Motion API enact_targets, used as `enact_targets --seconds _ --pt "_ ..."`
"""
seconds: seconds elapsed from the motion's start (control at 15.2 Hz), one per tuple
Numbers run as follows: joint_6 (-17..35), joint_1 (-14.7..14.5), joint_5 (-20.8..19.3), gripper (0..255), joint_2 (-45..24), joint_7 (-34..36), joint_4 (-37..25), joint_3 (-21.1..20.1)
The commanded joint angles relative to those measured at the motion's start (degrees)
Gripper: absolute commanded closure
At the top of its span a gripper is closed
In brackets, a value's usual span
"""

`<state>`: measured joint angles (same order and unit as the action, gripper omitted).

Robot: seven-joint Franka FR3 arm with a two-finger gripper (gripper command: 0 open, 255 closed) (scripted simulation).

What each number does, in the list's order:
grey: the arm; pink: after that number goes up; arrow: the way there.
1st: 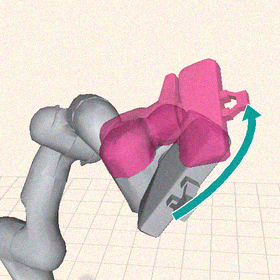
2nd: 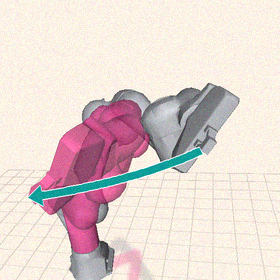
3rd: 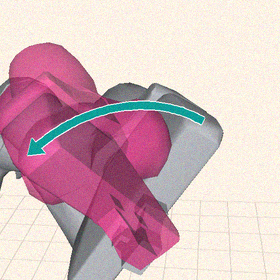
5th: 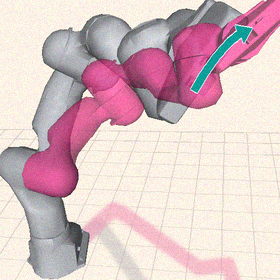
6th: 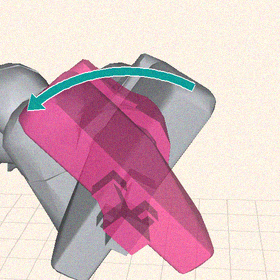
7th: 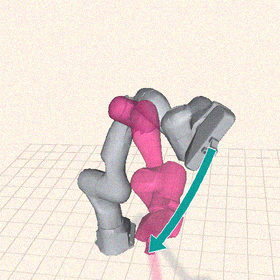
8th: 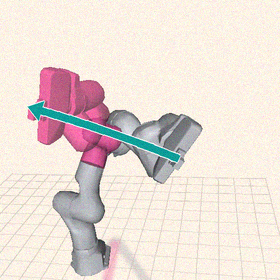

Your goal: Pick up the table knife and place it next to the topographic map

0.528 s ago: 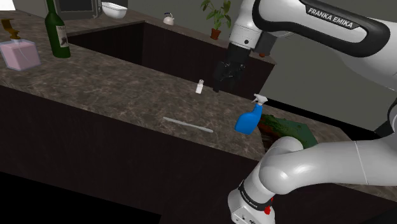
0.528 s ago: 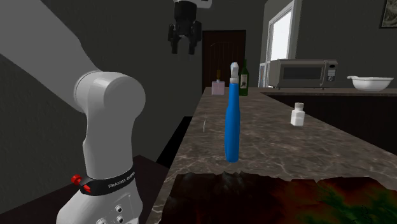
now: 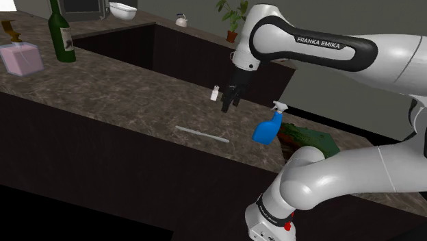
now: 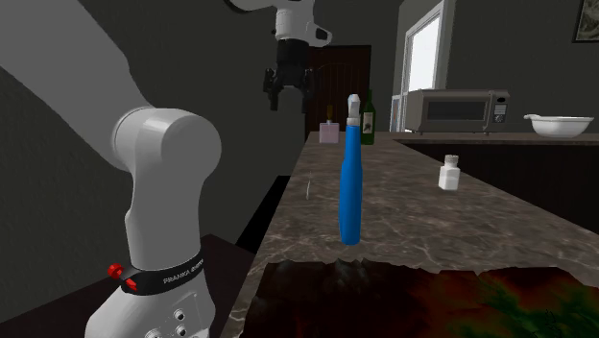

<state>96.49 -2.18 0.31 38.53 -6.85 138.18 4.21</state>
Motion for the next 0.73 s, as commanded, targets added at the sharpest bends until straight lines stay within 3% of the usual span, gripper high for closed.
enact_targets --seconds 0.0,0.66 --pt "4.11 -0.90 -1.18 0 -1.45 -4.19 2.54 0.86" --pt "25.79 -4.76 -6.18 0 -16.51 -23.45 8.60 5.31"
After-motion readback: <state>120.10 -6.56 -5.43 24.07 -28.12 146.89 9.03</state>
